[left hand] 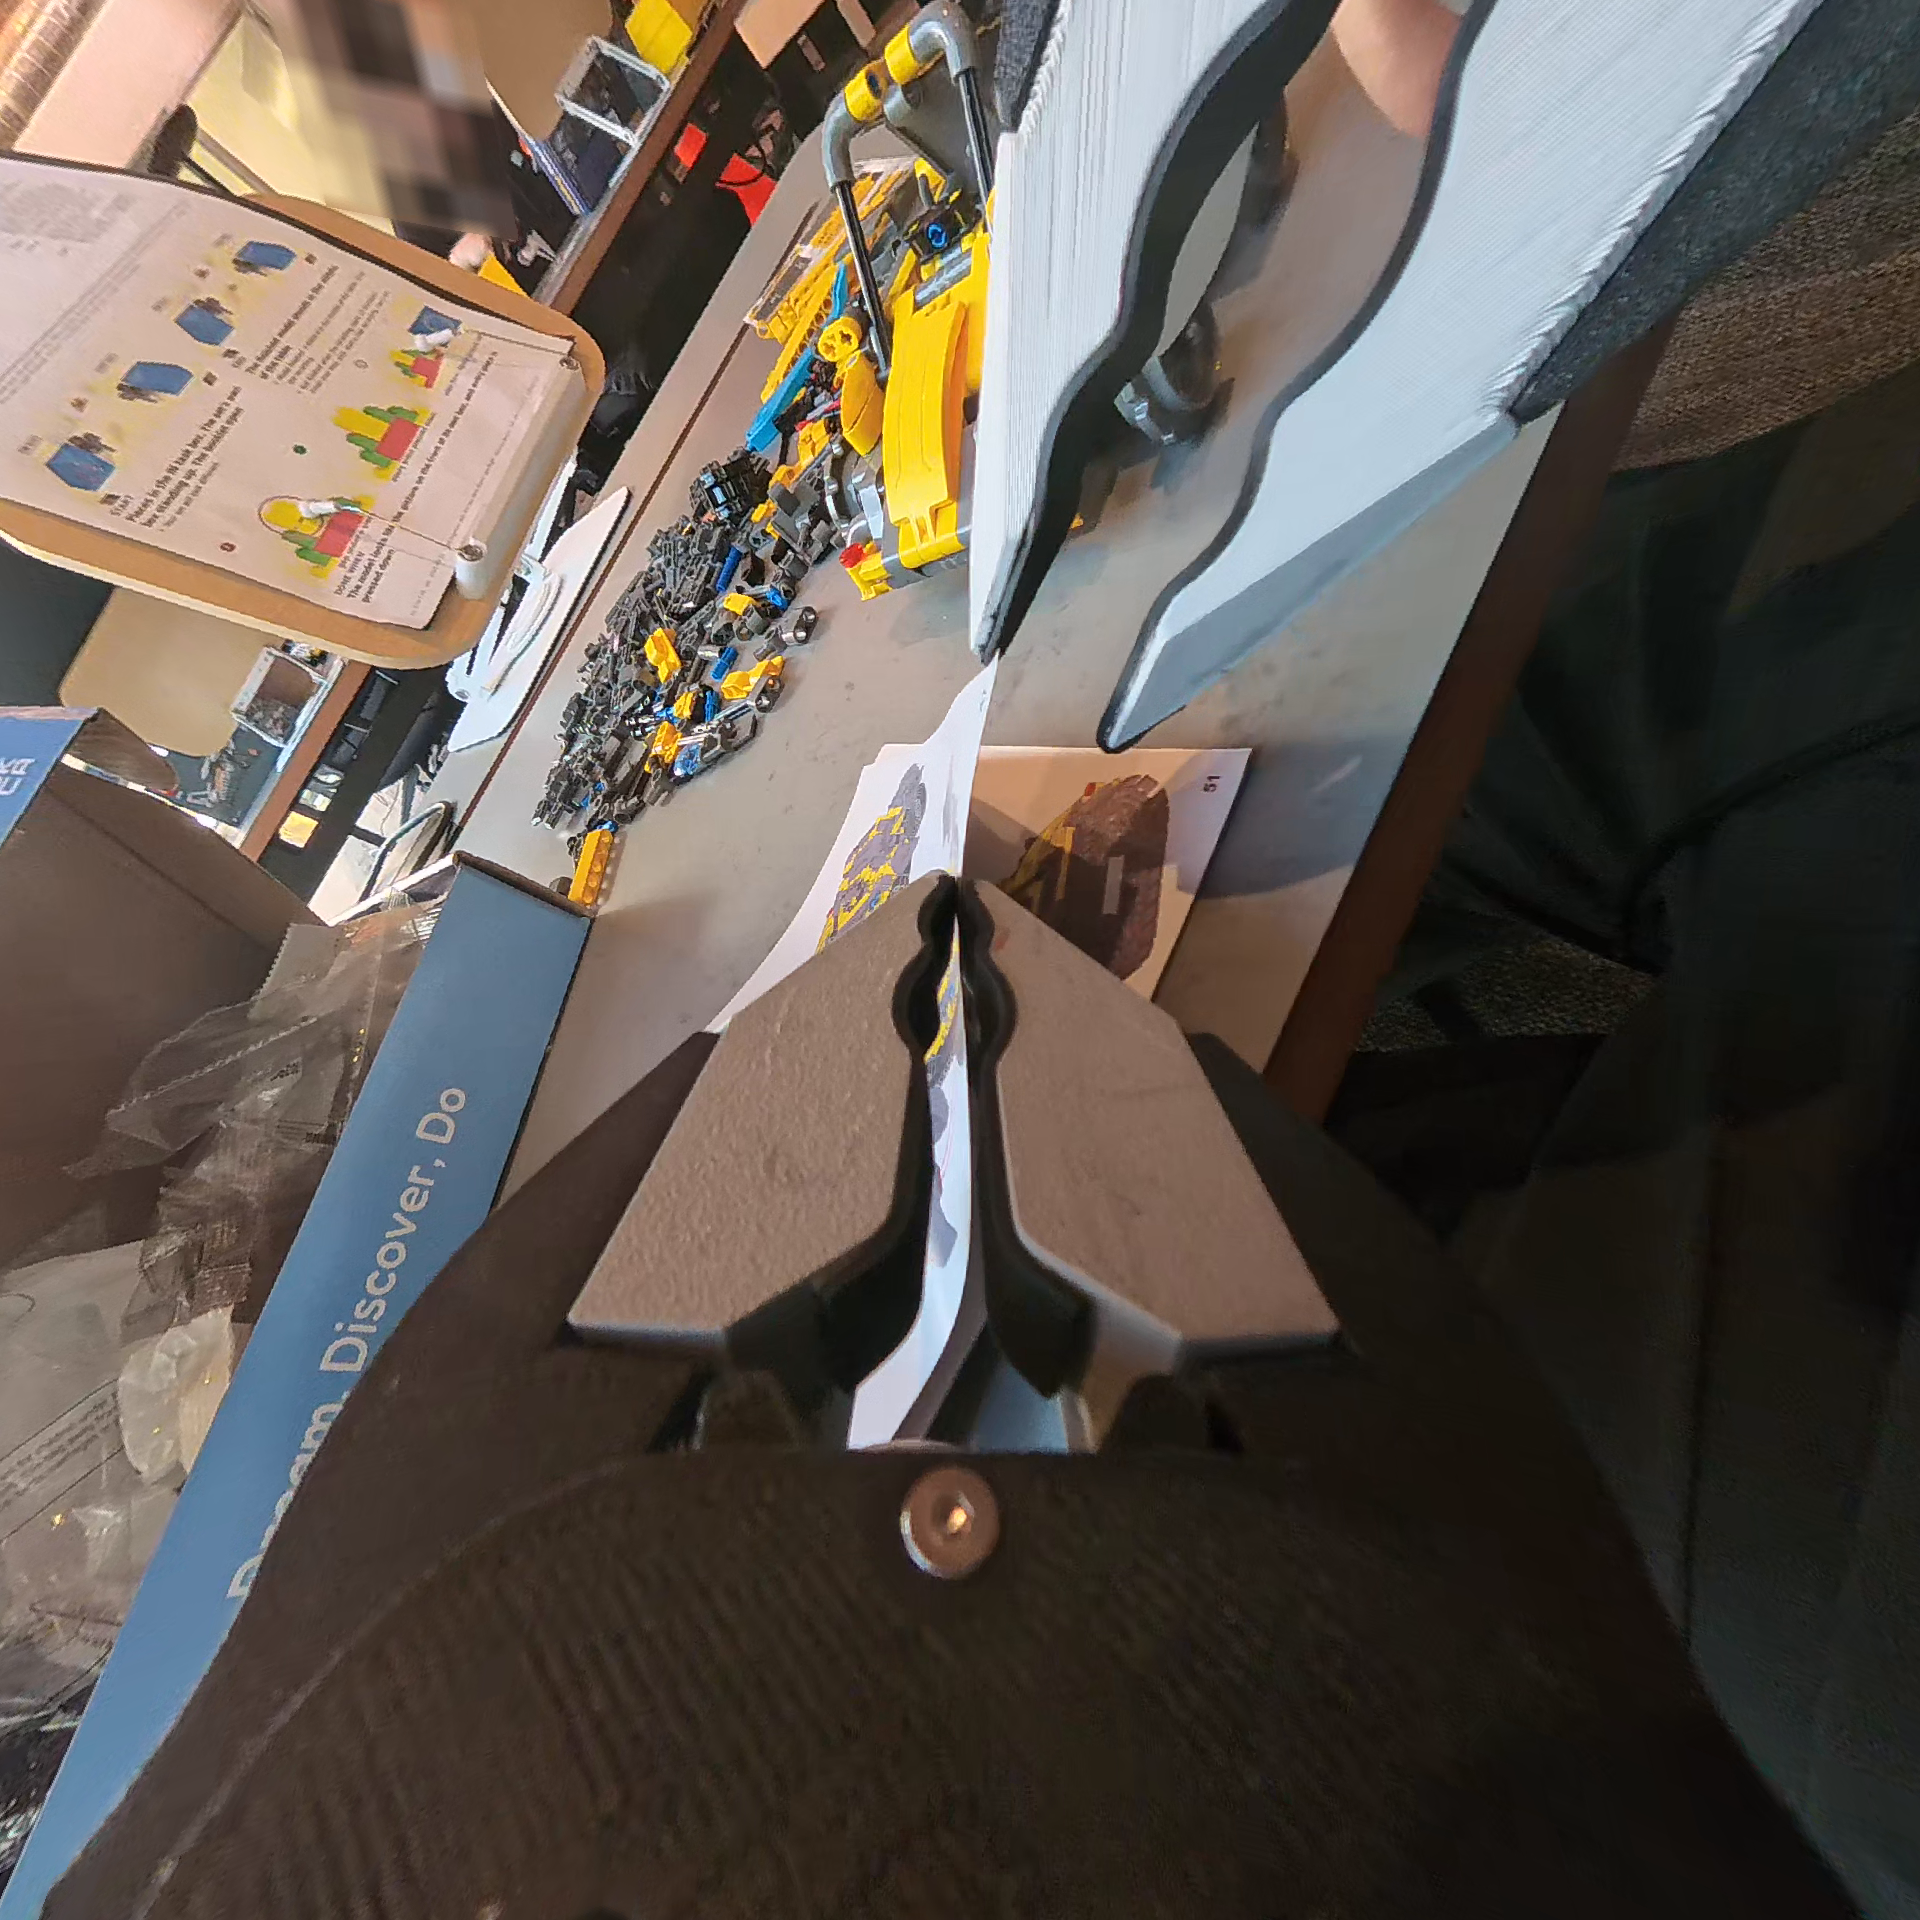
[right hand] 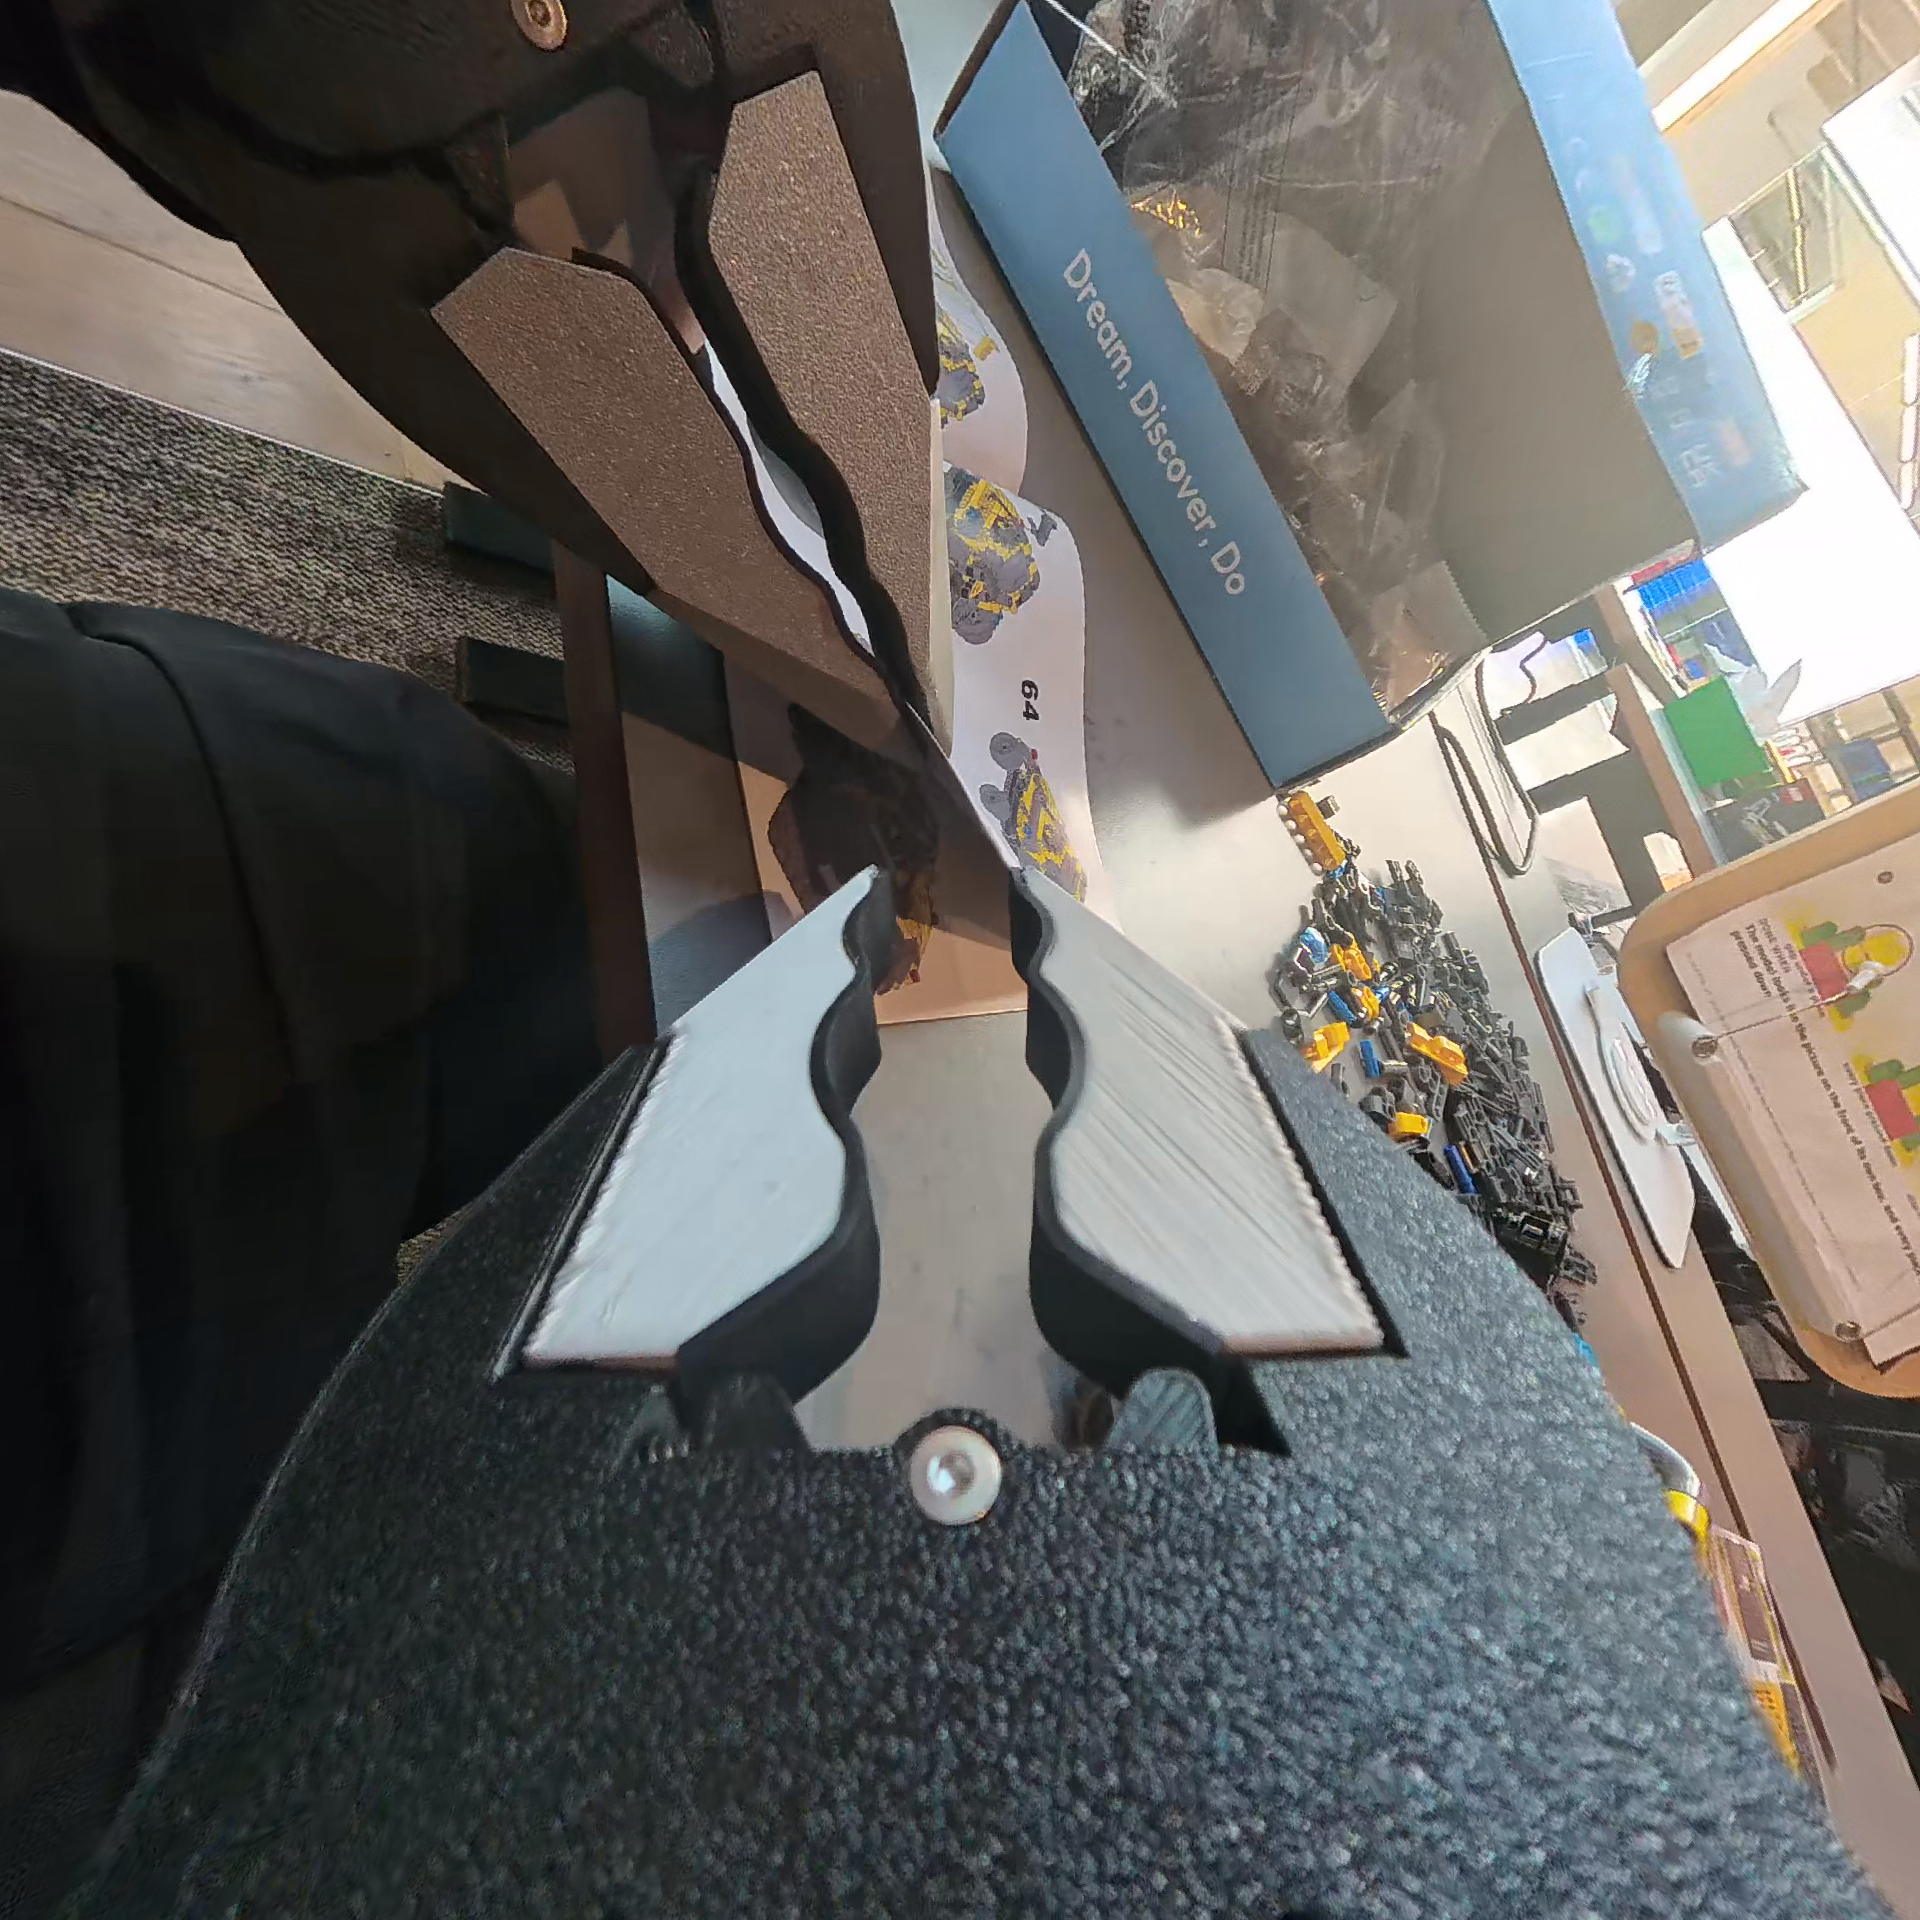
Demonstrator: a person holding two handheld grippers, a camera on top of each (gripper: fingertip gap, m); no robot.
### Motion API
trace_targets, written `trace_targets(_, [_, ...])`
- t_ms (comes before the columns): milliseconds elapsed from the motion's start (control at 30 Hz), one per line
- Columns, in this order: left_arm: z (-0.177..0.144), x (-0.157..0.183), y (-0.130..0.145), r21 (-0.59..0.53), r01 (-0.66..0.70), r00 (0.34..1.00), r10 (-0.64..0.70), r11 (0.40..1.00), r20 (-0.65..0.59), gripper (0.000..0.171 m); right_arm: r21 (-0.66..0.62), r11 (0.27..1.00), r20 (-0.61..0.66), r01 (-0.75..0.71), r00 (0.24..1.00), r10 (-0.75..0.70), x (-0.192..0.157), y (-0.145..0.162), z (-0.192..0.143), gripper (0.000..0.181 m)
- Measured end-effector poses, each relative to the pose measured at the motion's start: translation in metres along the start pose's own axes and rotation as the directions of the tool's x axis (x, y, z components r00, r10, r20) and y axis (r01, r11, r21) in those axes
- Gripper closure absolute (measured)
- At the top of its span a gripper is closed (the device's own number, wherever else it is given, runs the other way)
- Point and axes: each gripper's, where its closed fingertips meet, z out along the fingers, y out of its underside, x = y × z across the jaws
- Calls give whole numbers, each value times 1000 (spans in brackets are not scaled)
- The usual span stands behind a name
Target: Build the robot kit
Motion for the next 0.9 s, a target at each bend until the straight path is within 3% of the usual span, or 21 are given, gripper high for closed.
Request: trace_targets(900, [-1,0,0,0,-1,1000,1,1000,2,171,7,1000,-10,-18,1000,19,3,-3,3,158])
